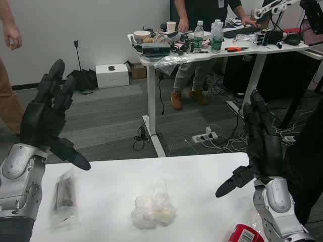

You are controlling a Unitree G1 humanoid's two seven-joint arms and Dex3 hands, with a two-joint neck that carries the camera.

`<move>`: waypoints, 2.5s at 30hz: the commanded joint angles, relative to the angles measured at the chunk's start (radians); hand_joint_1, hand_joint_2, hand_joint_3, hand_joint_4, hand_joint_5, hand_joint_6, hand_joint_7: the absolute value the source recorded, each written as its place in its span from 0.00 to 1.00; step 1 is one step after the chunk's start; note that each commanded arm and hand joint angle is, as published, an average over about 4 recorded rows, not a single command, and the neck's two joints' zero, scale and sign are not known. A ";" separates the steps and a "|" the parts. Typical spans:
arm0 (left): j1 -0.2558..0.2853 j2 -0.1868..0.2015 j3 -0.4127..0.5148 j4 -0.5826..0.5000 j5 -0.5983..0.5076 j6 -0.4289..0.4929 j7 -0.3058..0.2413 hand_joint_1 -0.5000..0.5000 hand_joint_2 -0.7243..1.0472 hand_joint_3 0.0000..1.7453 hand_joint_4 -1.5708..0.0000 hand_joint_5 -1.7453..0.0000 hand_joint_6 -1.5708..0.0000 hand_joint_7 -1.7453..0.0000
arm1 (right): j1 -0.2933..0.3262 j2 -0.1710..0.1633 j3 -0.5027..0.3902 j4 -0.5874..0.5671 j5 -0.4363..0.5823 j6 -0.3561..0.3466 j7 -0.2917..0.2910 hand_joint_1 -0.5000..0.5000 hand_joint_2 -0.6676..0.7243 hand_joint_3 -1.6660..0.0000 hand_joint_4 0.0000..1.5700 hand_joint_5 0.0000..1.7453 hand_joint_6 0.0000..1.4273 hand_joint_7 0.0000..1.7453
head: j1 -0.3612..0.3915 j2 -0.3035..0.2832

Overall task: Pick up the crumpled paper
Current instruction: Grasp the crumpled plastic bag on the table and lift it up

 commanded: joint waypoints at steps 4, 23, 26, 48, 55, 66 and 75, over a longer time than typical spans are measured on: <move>-0.351 -0.155 -0.782 0.860 -0.038 -0.981 0.991 0.00 0.05 0.00 0.88 1.00 0.92 1.00 | 0.056 -0.095 -0.033 -0.011 0.038 -0.183 -0.106 0.33 1.00 1.00 0.08 0.00 0.00 0.00 | -0.122 -0.046; -0.350 -0.156 -0.778 0.853 -0.036 -0.974 0.978 0.00 0.05 0.00 0.90 1.00 0.93 1.00 | 0.047 -0.106 -0.037 -0.018 0.034 -0.180 -0.107 0.33 1.00 1.00 0.05 0.00 0.00 0.00 | -0.126 -0.042; -0.350 -0.157 -0.778 0.853 -0.036 -0.970 0.978 0.00 0.05 0.00 0.90 1.00 0.93 1.00 | 0.047 -0.105 -0.037 -0.018 0.034 -0.179 -0.107 0.33 1.00 1.00 0.06 0.00 0.00 0.00 | -0.128 -0.047; -0.066 -0.003 -0.331 0.124 -0.051 -0.103 0.273 0.00 0.00 0.00 0.83 1.00 0.98 1.00 | 0.047 -0.112 -0.040 0.055 0.038 -0.173 -0.105 0.33 1.00 1.00 0.08 0.00 0.00 0.00 | 0.334 -0.322; 0.011 -0.044 -0.224 -0.010 0.029 0.037 0.154 0.00 0.00 0.00 0.81 1.00 1.00 1.00 | 0.030 -0.116 -0.021 0.089 0.043 -0.170 -0.104 0.33 1.00 1.00 0.09 0.00 0.00 0.00 | 0.384 -0.341; 0.021 -0.150 -0.216 -0.019 0.300 0.122 -0.071 0.00 0.00 0.00 0.81 1.00 1.00 1.00 | 0.030 -0.116 -0.016 0.096 0.046 -0.170 -0.104 0.33 1.00 1.00 0.09 0.00 0.00 0.00 | 0.386 -0.351; 0.052 -0.179 -0.219 -0.014 0.525 0.097 -0.186 0.00 0.00 0.00 0.81 1.00 1.00 1.00 | 0.030 -0.122 -0.005 0.109 0.052 -0.170 -0.105 0.33 1.00 1.00 0.09 0.00 0.00 0.00 | 0.422 -0.352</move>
